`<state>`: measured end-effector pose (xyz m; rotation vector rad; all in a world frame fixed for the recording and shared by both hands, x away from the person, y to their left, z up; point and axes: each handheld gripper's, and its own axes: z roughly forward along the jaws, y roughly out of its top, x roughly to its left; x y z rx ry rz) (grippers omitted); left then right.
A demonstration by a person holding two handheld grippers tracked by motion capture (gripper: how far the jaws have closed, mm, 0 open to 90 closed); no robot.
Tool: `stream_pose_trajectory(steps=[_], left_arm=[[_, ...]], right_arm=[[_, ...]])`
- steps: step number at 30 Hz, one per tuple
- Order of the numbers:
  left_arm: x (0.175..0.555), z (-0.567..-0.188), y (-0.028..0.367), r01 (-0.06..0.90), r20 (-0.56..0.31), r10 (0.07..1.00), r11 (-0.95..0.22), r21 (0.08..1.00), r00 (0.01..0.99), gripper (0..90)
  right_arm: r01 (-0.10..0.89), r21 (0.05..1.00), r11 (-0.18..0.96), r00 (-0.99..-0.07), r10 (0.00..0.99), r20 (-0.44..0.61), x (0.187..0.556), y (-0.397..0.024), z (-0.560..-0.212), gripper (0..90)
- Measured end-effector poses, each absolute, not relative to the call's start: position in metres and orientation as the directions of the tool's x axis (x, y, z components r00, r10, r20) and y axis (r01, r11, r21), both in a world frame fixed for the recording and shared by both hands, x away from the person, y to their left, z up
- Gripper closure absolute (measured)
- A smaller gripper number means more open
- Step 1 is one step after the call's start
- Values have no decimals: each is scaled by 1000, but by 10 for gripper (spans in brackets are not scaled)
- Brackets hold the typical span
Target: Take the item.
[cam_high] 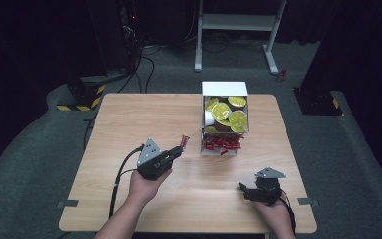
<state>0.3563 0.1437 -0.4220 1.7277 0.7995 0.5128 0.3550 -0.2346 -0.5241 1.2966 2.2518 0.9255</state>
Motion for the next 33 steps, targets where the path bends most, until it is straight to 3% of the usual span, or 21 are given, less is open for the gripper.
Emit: stream_pose_trajectory(steps=[18,33], left_arm=[[369,-423,170,243,-27,781,-160,957,624,861],[389,-446,182,310,-61,818,-146,939,571,860]], right_arm=[[617,700,359,-500,866,-4,355,-235,-524,117],[618,700,358,-510,860,9,356,-236,-524,104]])
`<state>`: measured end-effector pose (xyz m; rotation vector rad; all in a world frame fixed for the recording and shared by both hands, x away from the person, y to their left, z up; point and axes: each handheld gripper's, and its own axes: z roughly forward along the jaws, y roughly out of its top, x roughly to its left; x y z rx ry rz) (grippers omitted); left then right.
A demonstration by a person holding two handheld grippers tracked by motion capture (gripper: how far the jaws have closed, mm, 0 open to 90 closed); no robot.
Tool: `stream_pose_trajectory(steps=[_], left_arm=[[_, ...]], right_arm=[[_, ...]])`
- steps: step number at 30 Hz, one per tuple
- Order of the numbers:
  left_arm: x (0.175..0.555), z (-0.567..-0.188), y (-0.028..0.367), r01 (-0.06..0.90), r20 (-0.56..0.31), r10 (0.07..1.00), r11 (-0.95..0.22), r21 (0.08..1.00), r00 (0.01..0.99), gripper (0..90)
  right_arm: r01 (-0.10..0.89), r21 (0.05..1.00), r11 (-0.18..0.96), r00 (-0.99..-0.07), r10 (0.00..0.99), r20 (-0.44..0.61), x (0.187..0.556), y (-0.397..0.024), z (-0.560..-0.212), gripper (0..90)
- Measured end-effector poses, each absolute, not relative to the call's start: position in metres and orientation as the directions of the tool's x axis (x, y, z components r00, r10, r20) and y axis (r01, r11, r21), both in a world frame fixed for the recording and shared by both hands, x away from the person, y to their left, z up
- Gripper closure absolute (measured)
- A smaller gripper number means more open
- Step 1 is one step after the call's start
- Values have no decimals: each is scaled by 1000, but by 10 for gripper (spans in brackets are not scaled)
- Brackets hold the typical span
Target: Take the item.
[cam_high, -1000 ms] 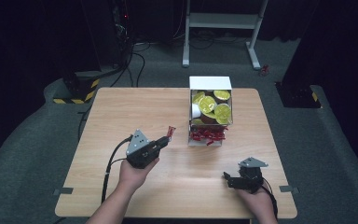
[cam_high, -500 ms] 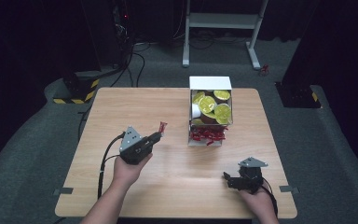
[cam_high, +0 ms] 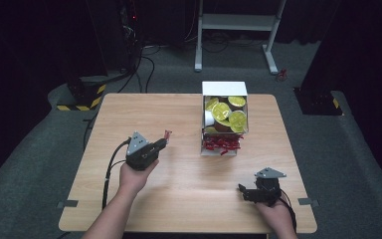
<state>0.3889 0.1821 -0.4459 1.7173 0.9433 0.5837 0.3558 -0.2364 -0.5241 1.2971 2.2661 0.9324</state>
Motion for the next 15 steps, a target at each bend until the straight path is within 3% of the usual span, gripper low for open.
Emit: stream_pose_trajectory(steps=[15], left_arm=[[417,-458,181,365,-58,851,-161,917,523,859]], right_arm=[[614,698,369,-512,859,-3,355,-235,-524,104]])
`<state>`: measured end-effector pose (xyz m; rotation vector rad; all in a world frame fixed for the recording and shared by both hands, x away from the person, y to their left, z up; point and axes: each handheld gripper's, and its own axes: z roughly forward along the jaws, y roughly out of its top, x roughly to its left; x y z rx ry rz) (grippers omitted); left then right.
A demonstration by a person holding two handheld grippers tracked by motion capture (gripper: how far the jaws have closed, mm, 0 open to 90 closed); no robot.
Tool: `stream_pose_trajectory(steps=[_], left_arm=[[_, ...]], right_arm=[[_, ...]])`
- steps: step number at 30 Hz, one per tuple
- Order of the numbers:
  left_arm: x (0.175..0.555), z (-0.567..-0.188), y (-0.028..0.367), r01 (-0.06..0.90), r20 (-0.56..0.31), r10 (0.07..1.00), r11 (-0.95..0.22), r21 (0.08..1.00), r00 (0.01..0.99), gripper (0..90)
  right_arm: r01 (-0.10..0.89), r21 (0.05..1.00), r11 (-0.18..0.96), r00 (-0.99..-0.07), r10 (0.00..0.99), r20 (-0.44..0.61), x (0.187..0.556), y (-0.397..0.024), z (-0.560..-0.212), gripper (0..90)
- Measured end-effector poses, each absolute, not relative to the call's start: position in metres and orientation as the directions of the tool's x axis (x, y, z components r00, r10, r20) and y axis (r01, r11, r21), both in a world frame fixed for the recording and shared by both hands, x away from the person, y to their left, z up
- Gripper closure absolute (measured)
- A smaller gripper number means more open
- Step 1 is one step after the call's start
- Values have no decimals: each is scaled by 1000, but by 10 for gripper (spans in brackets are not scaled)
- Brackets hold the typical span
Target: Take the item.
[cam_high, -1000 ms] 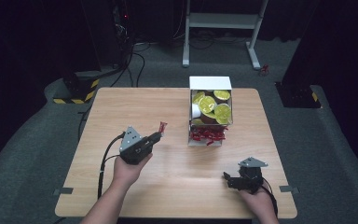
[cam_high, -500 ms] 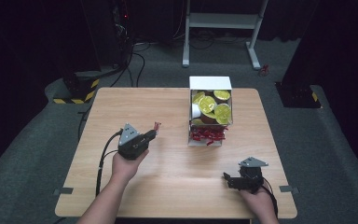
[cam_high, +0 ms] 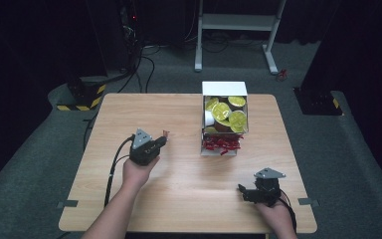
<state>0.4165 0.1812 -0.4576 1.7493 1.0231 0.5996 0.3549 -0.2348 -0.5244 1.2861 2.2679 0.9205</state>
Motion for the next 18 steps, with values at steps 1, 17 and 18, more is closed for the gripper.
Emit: stream_pose_trajectory(steps=[1,17,18], left_arm=[[419,-457,181,370,-57,854,-163,915,517,859],[432,-477,177,407,-82,864,-148,901,497,859],[432,-479,177,417,-88,866,-146,897,492,858]], right_arm=[[614,698,368,-512,859,-2,355,-235,-524,104],[610,698,374,-519,855,-4,354,-235,-524,104],[610,698,375,-519,854,-5,354,-234,-524,104]])
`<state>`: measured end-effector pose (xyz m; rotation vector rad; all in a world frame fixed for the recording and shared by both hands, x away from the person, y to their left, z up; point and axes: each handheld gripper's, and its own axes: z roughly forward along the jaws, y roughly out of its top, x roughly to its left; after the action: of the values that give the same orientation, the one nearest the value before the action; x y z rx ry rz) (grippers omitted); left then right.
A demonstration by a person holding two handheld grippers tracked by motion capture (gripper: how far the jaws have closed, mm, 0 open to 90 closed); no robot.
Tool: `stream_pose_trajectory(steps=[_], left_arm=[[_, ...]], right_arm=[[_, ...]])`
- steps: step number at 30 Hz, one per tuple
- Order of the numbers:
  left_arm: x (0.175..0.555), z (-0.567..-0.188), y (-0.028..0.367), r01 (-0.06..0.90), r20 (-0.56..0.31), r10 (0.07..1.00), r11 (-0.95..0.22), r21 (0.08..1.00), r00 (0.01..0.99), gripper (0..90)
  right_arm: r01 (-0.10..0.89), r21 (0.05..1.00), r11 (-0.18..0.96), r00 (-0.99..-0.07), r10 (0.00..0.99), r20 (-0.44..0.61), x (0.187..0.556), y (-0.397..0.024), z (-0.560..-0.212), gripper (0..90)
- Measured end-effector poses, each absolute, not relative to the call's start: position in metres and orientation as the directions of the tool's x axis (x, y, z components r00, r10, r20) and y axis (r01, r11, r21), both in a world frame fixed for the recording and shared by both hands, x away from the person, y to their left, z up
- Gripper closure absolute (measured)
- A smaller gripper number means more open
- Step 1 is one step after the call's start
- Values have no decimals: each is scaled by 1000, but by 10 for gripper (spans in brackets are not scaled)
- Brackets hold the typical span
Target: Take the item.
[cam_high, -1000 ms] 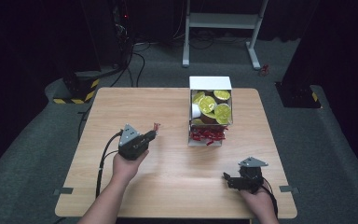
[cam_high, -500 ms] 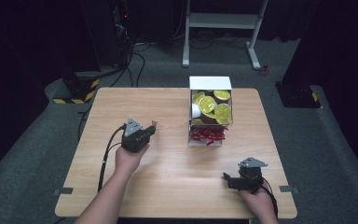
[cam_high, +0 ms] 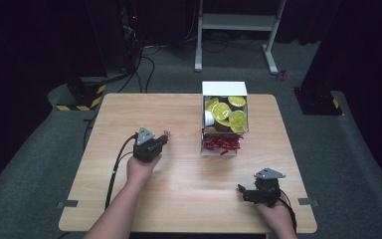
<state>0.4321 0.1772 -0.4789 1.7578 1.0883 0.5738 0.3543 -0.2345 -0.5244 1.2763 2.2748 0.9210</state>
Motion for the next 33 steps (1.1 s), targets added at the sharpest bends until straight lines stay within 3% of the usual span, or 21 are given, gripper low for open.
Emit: stream_pose_trajectory(steps=[15,33], left_arm=[[440,-507,184,552,-91,902,-175,815,421,840],[450,-516,181,621,-75,909,-218,753,410,830]], right_arm=[[602,700,384,-529,848,-11,354,-234,-525,106],[603,697,388,-536,844,-7,353,-233,-524,105]])
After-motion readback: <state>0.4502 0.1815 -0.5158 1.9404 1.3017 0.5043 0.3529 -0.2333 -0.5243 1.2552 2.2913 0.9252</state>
